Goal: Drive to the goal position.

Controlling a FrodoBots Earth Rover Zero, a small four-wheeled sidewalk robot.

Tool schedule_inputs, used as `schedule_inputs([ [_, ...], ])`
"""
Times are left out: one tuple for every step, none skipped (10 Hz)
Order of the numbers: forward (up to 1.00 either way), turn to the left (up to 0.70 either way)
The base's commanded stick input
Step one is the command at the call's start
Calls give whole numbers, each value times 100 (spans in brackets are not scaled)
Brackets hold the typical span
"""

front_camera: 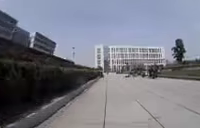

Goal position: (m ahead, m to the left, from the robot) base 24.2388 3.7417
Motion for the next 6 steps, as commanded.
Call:
schedule_inputs([
  [85,0],
  [85,0],
  [85,0],
  [85,0],
  [85,0],
  [85,0],
])
